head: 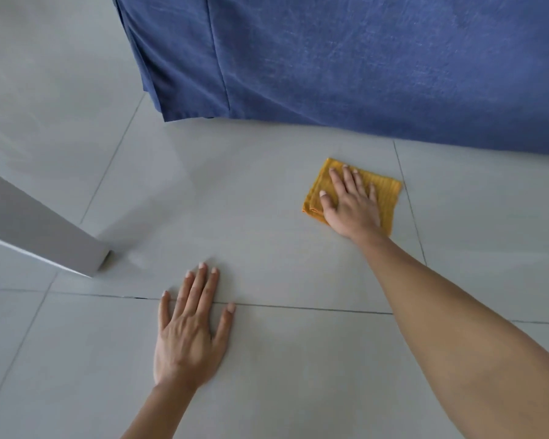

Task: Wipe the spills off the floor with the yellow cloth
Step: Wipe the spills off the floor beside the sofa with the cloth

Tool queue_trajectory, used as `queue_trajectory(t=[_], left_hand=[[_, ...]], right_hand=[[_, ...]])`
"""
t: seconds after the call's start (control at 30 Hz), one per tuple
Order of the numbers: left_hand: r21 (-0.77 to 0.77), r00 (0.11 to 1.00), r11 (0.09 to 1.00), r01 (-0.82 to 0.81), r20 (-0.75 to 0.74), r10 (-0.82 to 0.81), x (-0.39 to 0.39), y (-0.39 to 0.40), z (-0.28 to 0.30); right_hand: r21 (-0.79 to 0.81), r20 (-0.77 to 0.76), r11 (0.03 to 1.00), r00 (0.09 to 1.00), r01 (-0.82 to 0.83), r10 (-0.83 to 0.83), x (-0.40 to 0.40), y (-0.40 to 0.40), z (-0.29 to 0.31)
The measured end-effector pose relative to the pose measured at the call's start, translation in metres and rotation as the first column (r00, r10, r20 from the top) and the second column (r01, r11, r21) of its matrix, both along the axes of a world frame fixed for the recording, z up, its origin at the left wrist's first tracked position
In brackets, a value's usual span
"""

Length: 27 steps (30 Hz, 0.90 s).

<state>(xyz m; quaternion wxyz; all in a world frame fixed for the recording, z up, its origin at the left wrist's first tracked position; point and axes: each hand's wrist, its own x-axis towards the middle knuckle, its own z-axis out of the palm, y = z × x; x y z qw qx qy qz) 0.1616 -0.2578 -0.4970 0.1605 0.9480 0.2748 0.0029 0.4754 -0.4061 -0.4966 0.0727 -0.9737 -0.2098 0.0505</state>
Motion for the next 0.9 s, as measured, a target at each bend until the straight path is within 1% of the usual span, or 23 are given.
queue_trajectory(t=[0.13, 0.27, 0.47, 0.6, 0.67, 0.73, 0.83, 0.9], left_hand=[[0.022, 1.000, 1.000, 0.006, 0.012, -0.006, 0.001, 0.001, -0.004], [0.029, 1.000, 1.000, 0.003, 0.014, -0.003, 0.001, 0.001, -0.005], [0.015, 1.000, 1.000, 0.000, 0.026, 0.000, 0.002, 0.001, -0.003], [0.013, 0.999, 1.000, -0.006, 0.037, 0.005, 0.003, 0.000, 0.000], [0.009, 0.999, 1.000, -0.009, 0.041, 0.009, 0.002, 0.000, 0.001], [-0.001, 0.999, 1.000, -0.022, 0.048, 0.022, 0.003, 0.000, 0.001], [-0.064, 0.996, 0.996, -0.066, 0.059, 0.070, 0.009, -0.007, 0.001], [-0.087, 0.997, 0.995, -0.046, 0.058, 0.051, 0.017, -0.021, 0.002]], right_hand=[[0.037, 0.001, 0.991, 0.992, -0.129, 0.129, -0.010, 0.080, 0.000], [0.053, 0.007, 0.966, 0.968, -0.252, 0.252, -0.029, 0.143, -0.002], [0.041, -0.034, 0.912, 0.911, -0.409, 0.410, -0.067, 0.188, -0.001], [0.020, -0.027, 0.853, 0.853, -0.521, 0.522, -0.084, 0.181, -0.001], [0.026, -0.038, 0.836, 0.835, -0.548, 0.549, -0.087, 0.165, -0.001], [0.035, -0.022, 0.838, 0.838, -0.545, 0.546, -0.090, 0.141, -0.002], [0.042, 0.002, 0.844, 0.844, -0.535, 0.536, -0.088, 0.100, -0.002], [0.032, 0.004, 0.856, 0.856, -0.517, 0.517, -0.082, 0.072, -0.002]])
